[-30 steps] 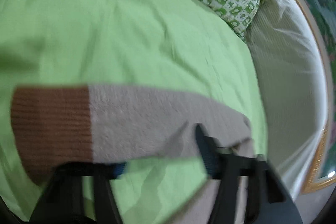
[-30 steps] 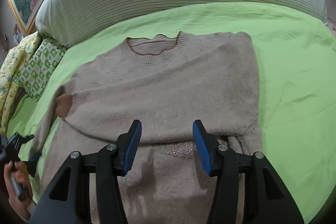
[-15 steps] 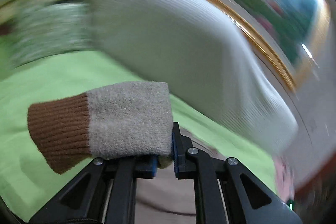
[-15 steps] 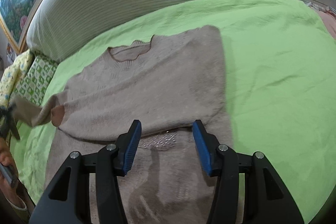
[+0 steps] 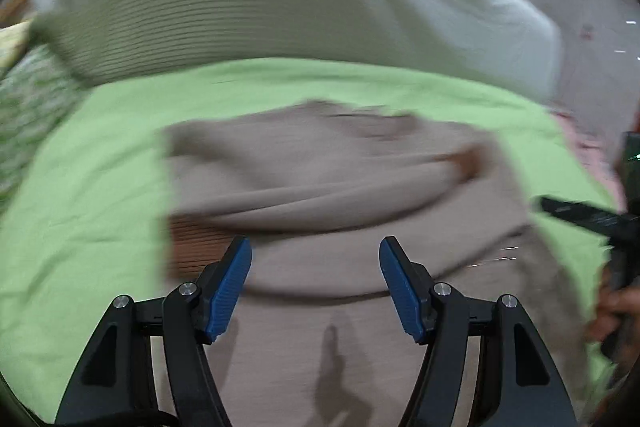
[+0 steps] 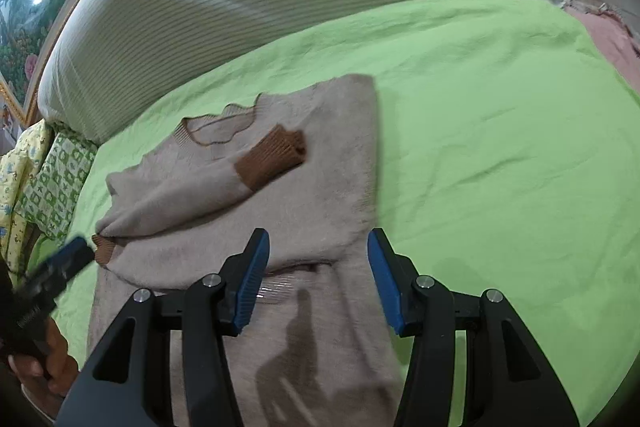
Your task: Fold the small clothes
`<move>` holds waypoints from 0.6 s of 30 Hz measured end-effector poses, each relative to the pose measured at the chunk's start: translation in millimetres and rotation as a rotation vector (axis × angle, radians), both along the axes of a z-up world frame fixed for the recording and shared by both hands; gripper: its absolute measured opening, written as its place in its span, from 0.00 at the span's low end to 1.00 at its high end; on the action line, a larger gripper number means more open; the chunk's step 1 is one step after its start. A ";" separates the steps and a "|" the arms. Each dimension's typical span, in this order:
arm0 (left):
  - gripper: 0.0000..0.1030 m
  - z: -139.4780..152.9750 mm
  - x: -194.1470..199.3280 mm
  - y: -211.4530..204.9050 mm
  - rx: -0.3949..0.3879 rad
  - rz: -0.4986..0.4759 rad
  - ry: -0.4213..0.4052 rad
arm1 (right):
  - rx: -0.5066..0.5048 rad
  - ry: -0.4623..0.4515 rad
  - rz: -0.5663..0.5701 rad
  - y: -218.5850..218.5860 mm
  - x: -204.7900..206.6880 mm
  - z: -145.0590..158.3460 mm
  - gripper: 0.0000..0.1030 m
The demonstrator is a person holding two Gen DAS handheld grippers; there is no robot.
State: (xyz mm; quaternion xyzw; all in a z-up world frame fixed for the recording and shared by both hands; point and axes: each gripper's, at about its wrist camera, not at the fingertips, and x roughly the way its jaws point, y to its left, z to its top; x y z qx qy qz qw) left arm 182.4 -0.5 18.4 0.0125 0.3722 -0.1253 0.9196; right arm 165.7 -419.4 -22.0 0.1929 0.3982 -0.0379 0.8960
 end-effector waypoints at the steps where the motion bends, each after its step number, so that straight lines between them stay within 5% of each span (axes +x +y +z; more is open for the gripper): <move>1: 0.65 -6.1 8.8 23.8 0.030 0.064 0.010 | 0.002 0.002 0.009 6.1 4.6 -2.3 0.51; 6: 0.65 -24.3 50.7 83.4 -0.028 0.187 0.099 | 0.092 0.001 0.052 36.6 35.4 -12.0 0.51; 11: 0.65 -46.8 74.4 71.3 -0.003 0.110 0.115 | 0.250 0.053 0.006 54.4 76.4 -25.9 0.54; 14: 0.65 -60.2 93.1 73.5 0.008 0.119 0.149 | 0.305 0.136 -0.069 53.3 102.2 -37.9 0.64; 18: 0.66 -77.8 115.5 67.5 0.035 0.124 0.215 | 0.332 0.174 -0.169 43.5 121.5 -51.1 0.64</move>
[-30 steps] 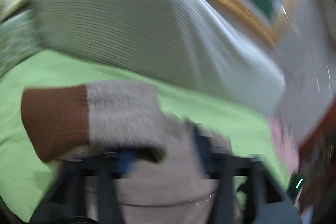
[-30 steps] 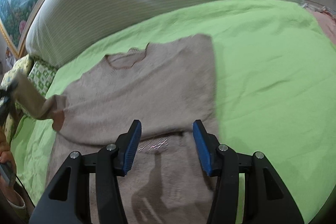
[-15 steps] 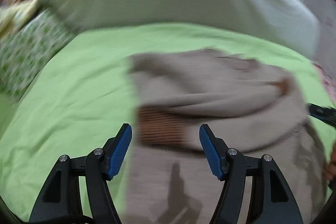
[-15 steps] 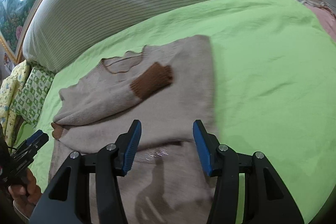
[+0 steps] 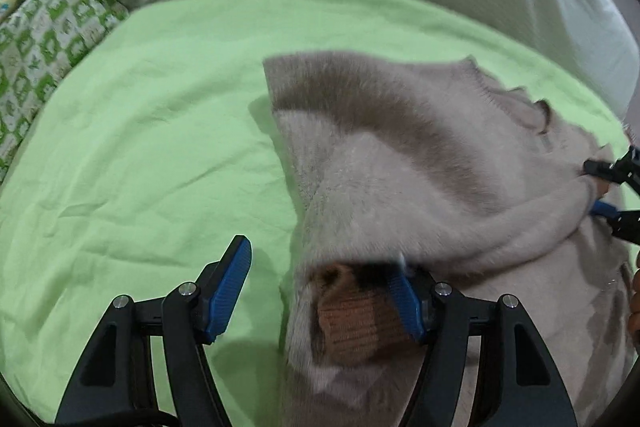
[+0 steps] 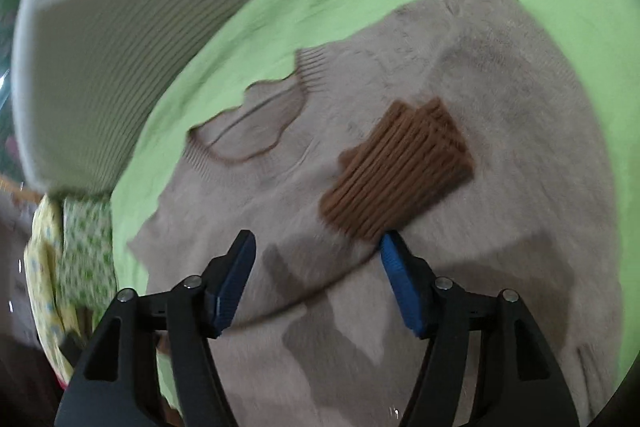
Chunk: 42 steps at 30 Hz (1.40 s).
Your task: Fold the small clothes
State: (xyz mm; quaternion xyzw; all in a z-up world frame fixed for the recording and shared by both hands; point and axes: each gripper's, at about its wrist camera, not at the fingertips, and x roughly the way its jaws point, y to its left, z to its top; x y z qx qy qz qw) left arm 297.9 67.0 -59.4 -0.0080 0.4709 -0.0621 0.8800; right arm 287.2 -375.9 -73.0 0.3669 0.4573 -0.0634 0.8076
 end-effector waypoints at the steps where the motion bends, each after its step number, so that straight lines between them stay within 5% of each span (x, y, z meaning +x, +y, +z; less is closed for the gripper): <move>1: 0.66 -3.3 3.9 -1.5 0.005 0.015 0.006 | 0.002 -0.003 -0.011 -1.3 1.9 -2.8 0.63; 2: 0.66 -3.0 4.1 -1.6 0.005 0.029 0.001 | -0.010 -0.004 -0.021 -1.3 3.2 -4.2 0.53; 3: 0.65 -2.1 3.6 -0.1 0.006 0.046 -0.006 | -0.036 0.002 -0.021 -0.4 3.5 -4.3 0.28; 4: 0.64 -1.0 4.1 0.4 0.005 0.072 -0.011 | -0.044 -0.007 -0.011 0.9 3.8 -3.4 0.16; 7: 0.56 -0.5 4.9 2.1 -0.009 0.126 -0.008 | -0.026 -0.108 0.026 3.7 5.0 14.4 0.12; 11: 0.53 6.8 0.1 3.4 0.004 0.163 -0.029 | 0.042 -0.435 0.088 6.3 -10.5 96.5 0.12; 13: 0.53 12.9 -3.7 5.8 -0.020 0.173 -0.049 | 0.010 -0.598 0.146 7.6 -34.1 135.6 0.12; 15: 0.53 18.3 -8.1 7.3 -0.025 0.184 -0.067 | -0.053 -0.655 0.176 3.6 -56.4 150.1 0.12; 20: 0.53 21.2 -25.8 3.1 -0.031 0.221 -0.109 | -0.131 -0.430 0.135 -29.5 -71.9 70.7 0.12; 22: 0.53 22.2 -37.8 3.0 -0.042 0.237 -0.134 | -0.085 -0.311 0.093 -43.2 -73.0 23.3 0.12; 25: 0.53 27.4 -59.3 9.7 -0.098 0.283 -0.192 | -0.044 -0.265 0.069 -45.0 -81.5 -7.1 0.12; 31: 0.53 23.4 -69.7 11.5 -0.148 0.295 -0.205 | -0.042 -0.412 0.094 -40.4 -84.7 27.1 0.13; 32: 0.53 21.1 -70.6 10.7 -0.139 0.288 -0.188 | -0.068 -0.397 0.098 -40.0 -83.3 30.0 0.23; 33: 0.53 19.5 -74.2 8.7 -0.142 0.274 -0.169 | -0.122 -0.326 0.096 -39.9 -81.1 28.0 0.43; 34: 0.53 18.3 -76.8 10.5 -0.145 0.261 -0.157 | -0.181 -0.260 0.076 -41.4 -81.1 24.2 0.49; 37: 0.54 18.9 -84.9 17.6 -0.129 0.246 -0.137 | -0.223 -0.176 0.033 -53.2 -92.3 13.3 0.52; 42: 0.53 32.7 -104.4 20.4 -0.143 0.208 -0.133 | -0.230 -0.224 0.018 -54.3 -112.8 26.9 0.52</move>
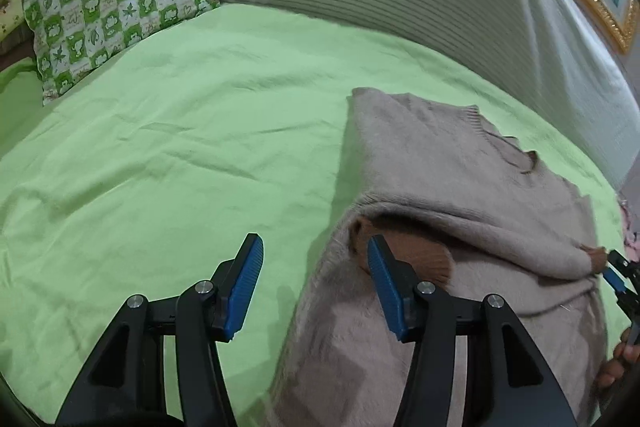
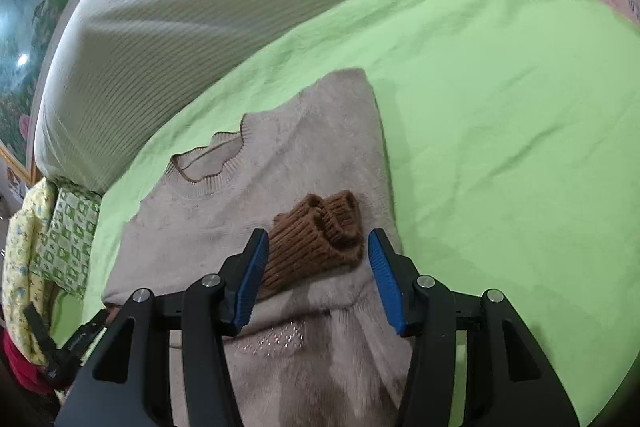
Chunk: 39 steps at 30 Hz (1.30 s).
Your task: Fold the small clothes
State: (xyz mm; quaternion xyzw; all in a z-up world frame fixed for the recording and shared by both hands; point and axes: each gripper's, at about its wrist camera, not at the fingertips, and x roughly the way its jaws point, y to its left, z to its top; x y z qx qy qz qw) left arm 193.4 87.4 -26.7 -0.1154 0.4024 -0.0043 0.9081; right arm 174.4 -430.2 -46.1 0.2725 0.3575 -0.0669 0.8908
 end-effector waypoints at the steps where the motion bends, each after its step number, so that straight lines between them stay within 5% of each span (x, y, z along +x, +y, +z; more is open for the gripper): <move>1: 0.54 3.7 -1.4 -2.6 0.003 -0.022 -0.013 | -0.006 -0.008 -0.003 1.1 -1.5 3.6 0.52; 6: 0.54 23.7 9.4 -40.2 0.171 -0.221 -0.104 | -0.098 -0.037 0.116 30.1 9.2 25.6 0.52; 12: 0.55 22.8 45.0 -87.9 0.319 -0.633 -0.076 | -0.302 0.004 0.501 79.8 56.6 32.1 0.52; 15: 0.56 13.7 60.7 -103.5 0.371 -0.732 -0.031 | -0.350 0.105 0.688 97.2 88.0 17.2 0.52; 20: 0.56 -2.9 58.6 -101.9 0.330 -0.792 0.070 | -0.251 0.271 0.828 101.8 100.4 -14.9 0.53; 24: 0.59 1.0 22.5 -85.1 0.257 -0.845 0.071 | -0.139 0.262 0.932 94.6 53.3 -8.9 0.53; 27: 0.59 8.9 13.7 -79.6 0.238 -0.818 0.054 | -0.111 0.225 0.878 75.1 30.4 2.5 0.53; 33: 0.65 28.4 31.8 -90.8 0.234 -0.785 -0.015 | -0.209 0.150 0.481 19.4 59.2 26.1 0.58; 39: 0.65 -15.6 38.8 -108.1 0.280 -0.812 0.080 | -0.412 0.312 0.521 43.9 87.4 -14.4 0.58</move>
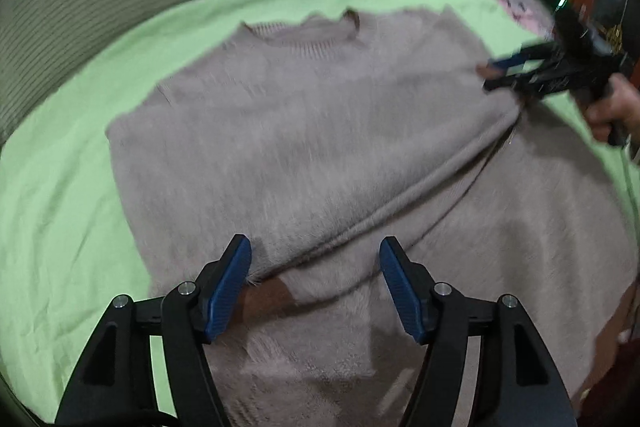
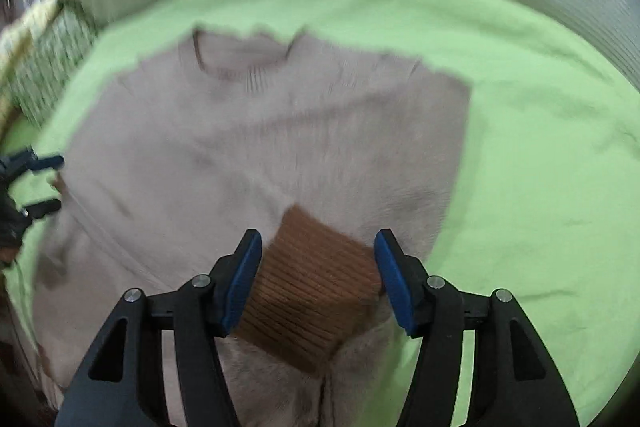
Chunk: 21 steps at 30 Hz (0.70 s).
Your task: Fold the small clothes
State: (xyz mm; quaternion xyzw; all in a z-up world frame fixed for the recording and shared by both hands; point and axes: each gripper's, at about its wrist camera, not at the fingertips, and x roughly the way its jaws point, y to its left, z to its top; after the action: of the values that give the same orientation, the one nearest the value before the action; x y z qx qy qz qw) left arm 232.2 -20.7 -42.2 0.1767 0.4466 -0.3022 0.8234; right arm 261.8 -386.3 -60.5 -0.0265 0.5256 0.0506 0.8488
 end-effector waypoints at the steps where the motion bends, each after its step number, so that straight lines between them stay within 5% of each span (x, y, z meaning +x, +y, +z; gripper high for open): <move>1: 0.66 -4.6 -3.4 -0.6 0.004 0.003 -0.008 | -0.029 -0.014 0.032 6.1 -3.7 1.1 0.53; 2: 0.66 -6.7 -4.8 -0.7 0.001 0.007 -0.013 | -0.018 -0.018 0.039 6.3 -5.2 3.1 0.26; 3: 0.66 -7.0 -6.0 -0.7 0.001 0.017 -0.022 | 0.025 -0.022 0.035 3.5 -5.3 8.1 0.12; 10: 0.61 3.8 11.6 3.6 -0.096 0.110 0.019 | 0.015 -0.254 -0.053 -4.4 19.7 65.3 0.11; 14: 0.62 -3.0 -2.3 -1.2 -0.033 0.101 -0.028 | -0.057 -0.132 -0.081 -6.3 27.1 28.0 0.14; 16: 0.63 1.0 -7.1 3.9 -0.049 0.108 -0.011 | -0.110 -0.086 -0.105 -14.6 20.6 10.8 0.29; 21: 0.63 3.3 -20.6 34.0 -0.111 0.183 0.065 | -0.001 -0.130 -0.207 -39.1 -21.8 23.8 0.39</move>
State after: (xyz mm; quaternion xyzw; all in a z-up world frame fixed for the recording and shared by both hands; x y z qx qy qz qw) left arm 211.6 13.3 -39.0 0.0796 0.4700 -0.2555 0.8411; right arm 240.0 -425.3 -36.7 0.0242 0.4695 -0.0394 0.8817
